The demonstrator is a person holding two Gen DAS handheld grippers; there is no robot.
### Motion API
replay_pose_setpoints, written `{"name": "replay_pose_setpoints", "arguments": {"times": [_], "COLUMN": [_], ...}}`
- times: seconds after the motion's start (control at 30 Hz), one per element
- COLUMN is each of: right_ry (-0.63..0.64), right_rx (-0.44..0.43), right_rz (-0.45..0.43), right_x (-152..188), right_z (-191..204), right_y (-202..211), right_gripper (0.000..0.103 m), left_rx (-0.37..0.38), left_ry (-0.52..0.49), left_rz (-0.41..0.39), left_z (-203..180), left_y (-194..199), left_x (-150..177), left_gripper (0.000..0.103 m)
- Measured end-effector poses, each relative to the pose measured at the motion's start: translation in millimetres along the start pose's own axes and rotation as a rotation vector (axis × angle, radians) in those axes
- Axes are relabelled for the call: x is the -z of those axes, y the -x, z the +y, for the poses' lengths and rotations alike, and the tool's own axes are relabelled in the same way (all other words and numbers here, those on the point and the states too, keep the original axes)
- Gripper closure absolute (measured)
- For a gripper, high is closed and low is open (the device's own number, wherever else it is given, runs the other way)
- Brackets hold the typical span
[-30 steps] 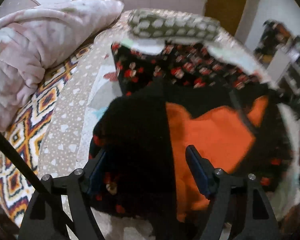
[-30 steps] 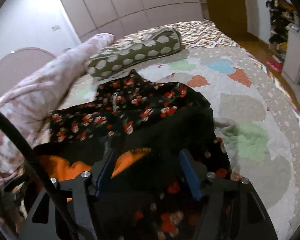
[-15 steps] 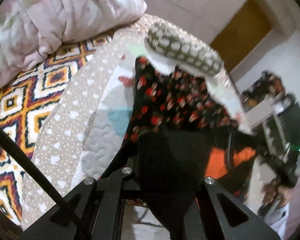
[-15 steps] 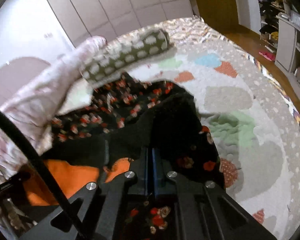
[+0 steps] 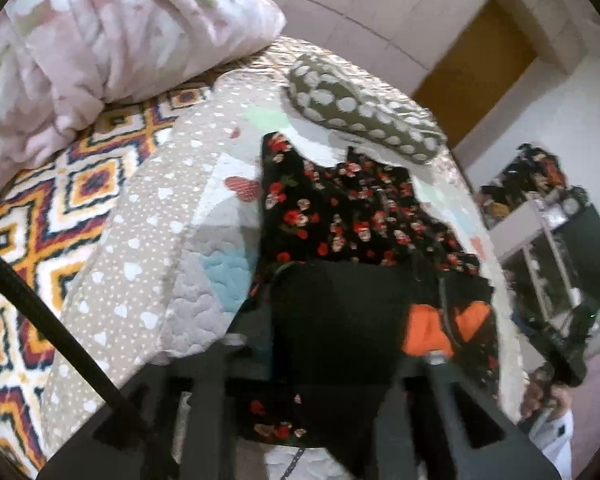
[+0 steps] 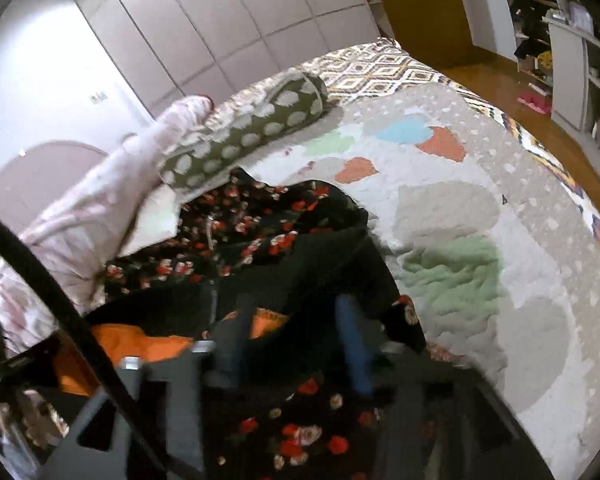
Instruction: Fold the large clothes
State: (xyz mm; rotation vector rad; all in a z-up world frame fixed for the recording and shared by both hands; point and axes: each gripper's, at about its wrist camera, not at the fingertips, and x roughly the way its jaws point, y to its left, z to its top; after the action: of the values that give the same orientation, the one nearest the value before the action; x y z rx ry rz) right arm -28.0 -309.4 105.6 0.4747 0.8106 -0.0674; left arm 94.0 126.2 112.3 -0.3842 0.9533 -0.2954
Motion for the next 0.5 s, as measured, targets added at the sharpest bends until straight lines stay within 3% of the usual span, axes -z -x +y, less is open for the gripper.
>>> {"name": "replay_pose_setpoints", "arguments": {"times": [0.07,0.17,0.3,0.43,0.5], "right_ry": [0.05,0.143,0.189,0.247,0.27], "right_rx": [0.018,0.038,-0.005,0.016,0.037], "right_rz": [-0.002,0.016,0.033,0.059,0.101], "right_x": [3.7,10.2,15.9,21.2,26.2], "right_z": [0.9,2.9,7.3,20.3,24.1], "right_y": [3.2,6.2,7.0,-15.0,-34.7], "right_gripper": [0.047,0.047,0.046,0.034,0.032], "left_rx": [0.014,0.014,0.017,-0.007,-0.017], "left_ry": [-0.007,-0.022,-0.041,-0.064,-0.062], "left_rz": [-0.037,-0.053,-0.061,-0.051,-0.042], "left_z": [4.4,13.4,22.2,24.2,26.0], "left_y": [7.3,13.7,14.7,6.3,2.6], "left_x": [-1.9,-5.3,-4.7,-2.1,0.0], "left_gripper": [0.051,0.049,0.045,0.044,0.044]}}
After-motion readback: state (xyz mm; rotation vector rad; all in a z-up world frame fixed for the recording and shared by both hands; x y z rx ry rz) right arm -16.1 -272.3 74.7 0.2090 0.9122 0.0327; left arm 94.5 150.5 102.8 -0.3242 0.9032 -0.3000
